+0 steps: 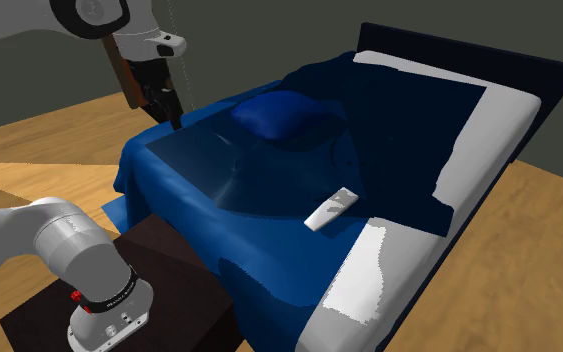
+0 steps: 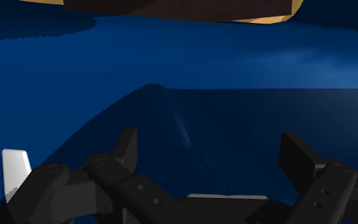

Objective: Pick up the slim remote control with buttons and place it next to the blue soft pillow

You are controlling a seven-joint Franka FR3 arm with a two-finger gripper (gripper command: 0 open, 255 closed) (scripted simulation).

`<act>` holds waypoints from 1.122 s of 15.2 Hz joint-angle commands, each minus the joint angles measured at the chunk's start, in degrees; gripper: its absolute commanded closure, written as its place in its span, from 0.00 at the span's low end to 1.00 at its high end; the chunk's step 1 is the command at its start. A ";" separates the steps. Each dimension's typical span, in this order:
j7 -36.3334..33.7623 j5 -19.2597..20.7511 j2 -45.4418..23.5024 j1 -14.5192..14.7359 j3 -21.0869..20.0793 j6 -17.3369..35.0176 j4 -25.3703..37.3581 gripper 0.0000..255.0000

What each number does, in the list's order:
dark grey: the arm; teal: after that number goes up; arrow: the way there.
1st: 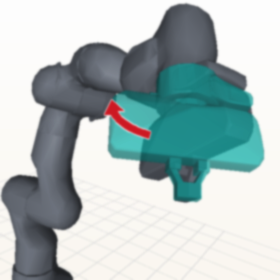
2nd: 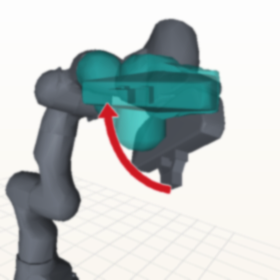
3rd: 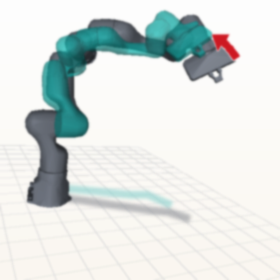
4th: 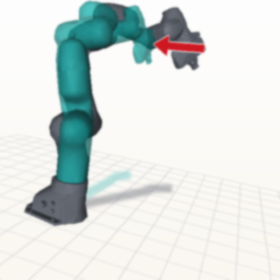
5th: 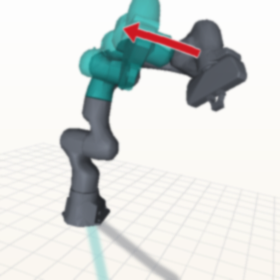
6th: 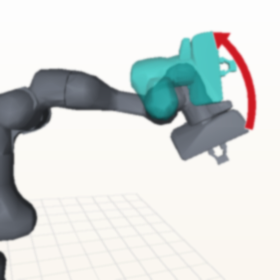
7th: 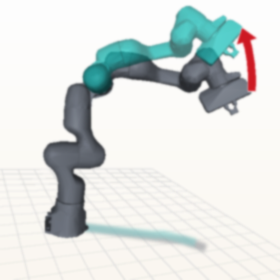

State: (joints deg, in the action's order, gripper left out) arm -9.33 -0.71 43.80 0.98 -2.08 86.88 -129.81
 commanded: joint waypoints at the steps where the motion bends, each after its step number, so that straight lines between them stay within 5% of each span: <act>1: 0.00 0.00 0.00 0.00 0.00 0.00 0.00 0.00; 17: 14.87 6.03 -19.44 -4.86 14.33 20.35 -0.60 0.00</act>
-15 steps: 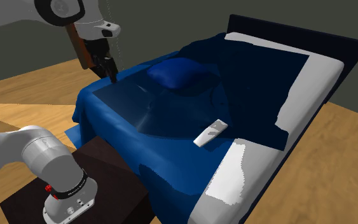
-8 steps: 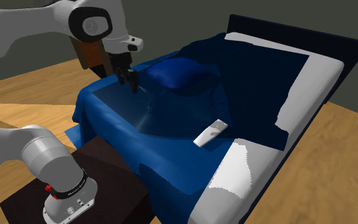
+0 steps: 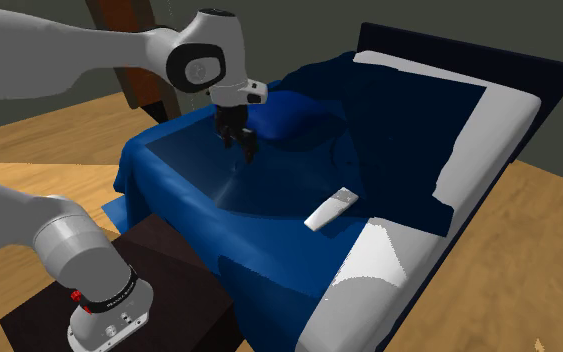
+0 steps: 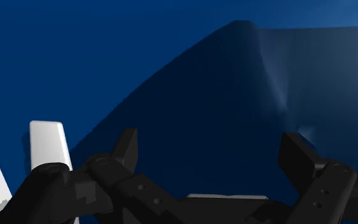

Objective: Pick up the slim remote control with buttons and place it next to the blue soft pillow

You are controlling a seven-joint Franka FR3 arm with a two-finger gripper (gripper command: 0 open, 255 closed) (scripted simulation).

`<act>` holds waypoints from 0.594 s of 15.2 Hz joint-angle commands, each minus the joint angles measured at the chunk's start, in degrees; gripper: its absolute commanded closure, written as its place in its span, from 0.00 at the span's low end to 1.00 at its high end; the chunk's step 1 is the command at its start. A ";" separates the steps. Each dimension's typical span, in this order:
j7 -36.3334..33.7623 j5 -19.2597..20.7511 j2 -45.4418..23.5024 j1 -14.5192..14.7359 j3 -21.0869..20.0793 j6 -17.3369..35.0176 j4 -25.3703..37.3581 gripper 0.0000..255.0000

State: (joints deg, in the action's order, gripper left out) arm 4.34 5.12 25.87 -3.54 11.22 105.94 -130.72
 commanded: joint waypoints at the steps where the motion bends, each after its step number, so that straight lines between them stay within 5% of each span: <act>1: 2.16 0.18 -3.20 -0.55 1.88 2.44 0.89 0.00; 9: 10.62 -2.61 -18.22 -2.09 8.07 10.14 7.98 0.00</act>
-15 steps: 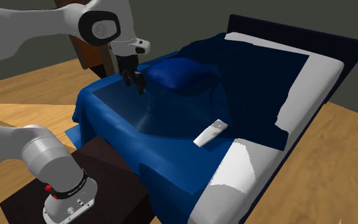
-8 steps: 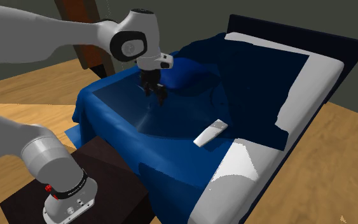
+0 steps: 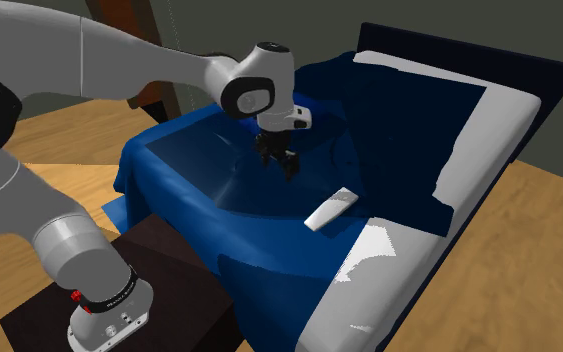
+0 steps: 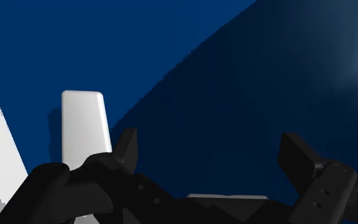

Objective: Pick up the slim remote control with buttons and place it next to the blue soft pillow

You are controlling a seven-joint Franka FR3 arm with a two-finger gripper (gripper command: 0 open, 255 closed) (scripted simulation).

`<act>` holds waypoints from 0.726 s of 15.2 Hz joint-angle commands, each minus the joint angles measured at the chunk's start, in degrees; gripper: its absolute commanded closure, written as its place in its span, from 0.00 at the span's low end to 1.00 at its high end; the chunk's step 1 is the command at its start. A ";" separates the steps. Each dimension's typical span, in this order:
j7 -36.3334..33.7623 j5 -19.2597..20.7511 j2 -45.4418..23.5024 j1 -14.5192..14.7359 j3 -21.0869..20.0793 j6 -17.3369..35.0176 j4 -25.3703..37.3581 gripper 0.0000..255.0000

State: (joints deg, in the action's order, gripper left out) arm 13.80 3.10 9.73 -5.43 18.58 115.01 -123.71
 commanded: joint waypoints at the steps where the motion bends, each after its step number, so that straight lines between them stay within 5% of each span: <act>1: 2.33 -1.29 -4.13 -0.45 1.33 1.81 2.18 0.00; 11: 13.77 -10.92 -25.95 -5.79 4.20 5.28 18.49 0.00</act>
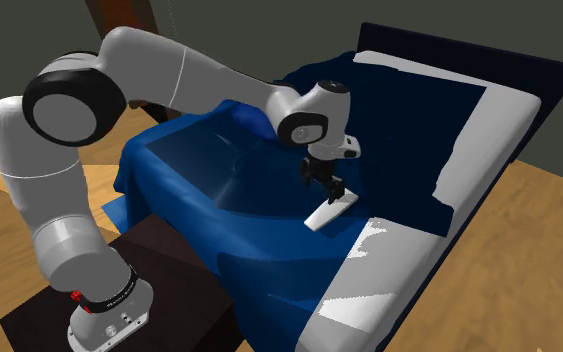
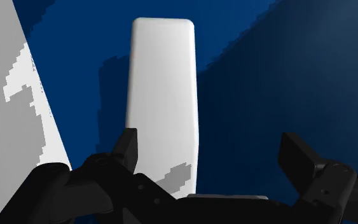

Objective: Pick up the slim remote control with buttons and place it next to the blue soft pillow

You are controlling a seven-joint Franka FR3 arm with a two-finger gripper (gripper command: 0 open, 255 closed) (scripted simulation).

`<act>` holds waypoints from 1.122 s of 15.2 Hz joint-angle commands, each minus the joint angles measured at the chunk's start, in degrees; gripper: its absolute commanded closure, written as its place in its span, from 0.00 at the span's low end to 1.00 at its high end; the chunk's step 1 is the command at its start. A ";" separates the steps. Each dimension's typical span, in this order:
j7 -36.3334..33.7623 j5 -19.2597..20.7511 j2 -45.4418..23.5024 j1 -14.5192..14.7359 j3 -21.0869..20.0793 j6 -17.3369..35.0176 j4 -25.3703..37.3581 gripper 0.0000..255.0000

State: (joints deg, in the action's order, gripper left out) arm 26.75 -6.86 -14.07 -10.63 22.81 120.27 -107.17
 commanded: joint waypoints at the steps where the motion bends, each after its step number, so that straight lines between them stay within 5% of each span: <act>1: 1.76 -1.94 -4.40 -1.41 -0.08 -0.05 4.05 0.00; 3: 3.44 -3.76 -8.95 -3.21 -0.36 -0.40 8.52 0.00; 17: 4.29 -5.10 -11.64 -3.65 -1.12 4.28 6.35 0.00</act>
State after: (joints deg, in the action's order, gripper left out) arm 31.04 -11.95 -25.71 -14.28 21.70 124.55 -100.82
